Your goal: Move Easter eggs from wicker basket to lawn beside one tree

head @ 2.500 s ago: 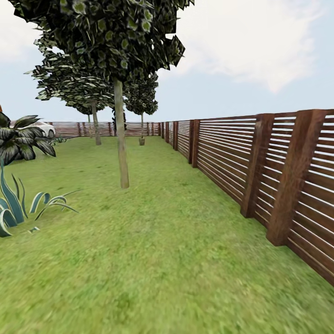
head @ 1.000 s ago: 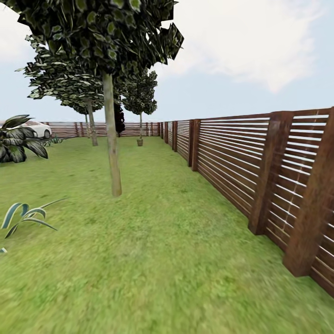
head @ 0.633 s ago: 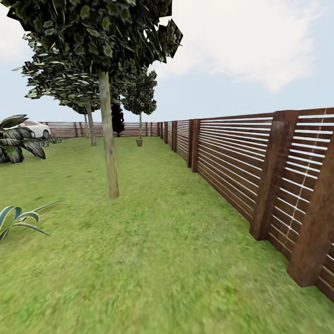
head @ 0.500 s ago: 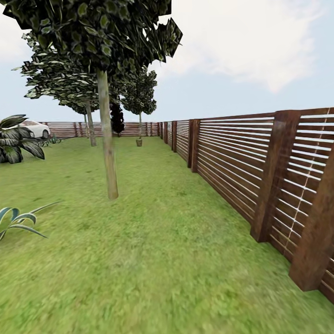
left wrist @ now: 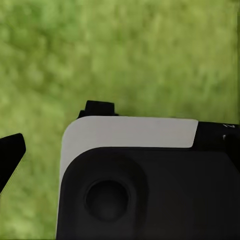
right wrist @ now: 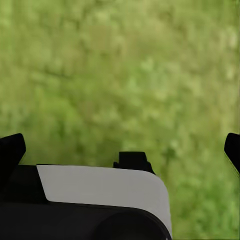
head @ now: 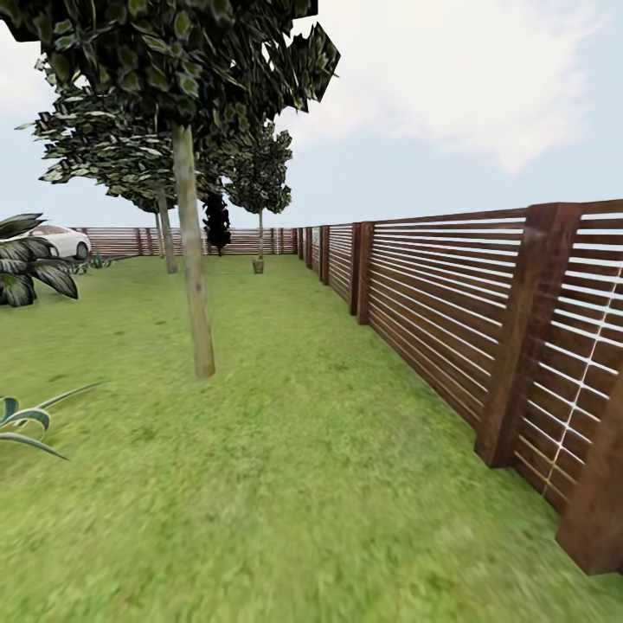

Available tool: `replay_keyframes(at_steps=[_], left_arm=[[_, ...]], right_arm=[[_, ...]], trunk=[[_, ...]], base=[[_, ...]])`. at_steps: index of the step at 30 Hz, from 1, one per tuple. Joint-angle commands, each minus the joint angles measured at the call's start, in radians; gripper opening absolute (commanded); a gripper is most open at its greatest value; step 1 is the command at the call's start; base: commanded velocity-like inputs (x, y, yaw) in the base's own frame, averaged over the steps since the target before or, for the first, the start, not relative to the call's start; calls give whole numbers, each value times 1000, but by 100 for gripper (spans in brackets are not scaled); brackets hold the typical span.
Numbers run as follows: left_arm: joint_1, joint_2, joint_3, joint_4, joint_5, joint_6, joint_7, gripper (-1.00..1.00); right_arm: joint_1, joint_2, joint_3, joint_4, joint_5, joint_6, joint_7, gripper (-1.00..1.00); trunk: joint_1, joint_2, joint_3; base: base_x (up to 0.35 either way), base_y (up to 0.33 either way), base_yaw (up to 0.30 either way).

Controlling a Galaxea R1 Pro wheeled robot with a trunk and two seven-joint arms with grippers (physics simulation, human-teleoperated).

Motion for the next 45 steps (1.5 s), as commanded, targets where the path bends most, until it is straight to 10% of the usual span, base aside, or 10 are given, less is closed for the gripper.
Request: replay_keyframes(at_steps=[1, 45], left_arm=[[0, 0, 2, -1, 10, 1, -5, 100], [0, -1, 0, -1, 9, 3, -4, 100]], right_arm=[[-1, 0, 0, 1, 0, -3, 0, 100], [0, 0, 0, 1, 0, -3, 0, 100]], trunk=[[1, 0, -1], [1, 0, -1]], base=[[330, -2, 0], [331, 0, 0]])
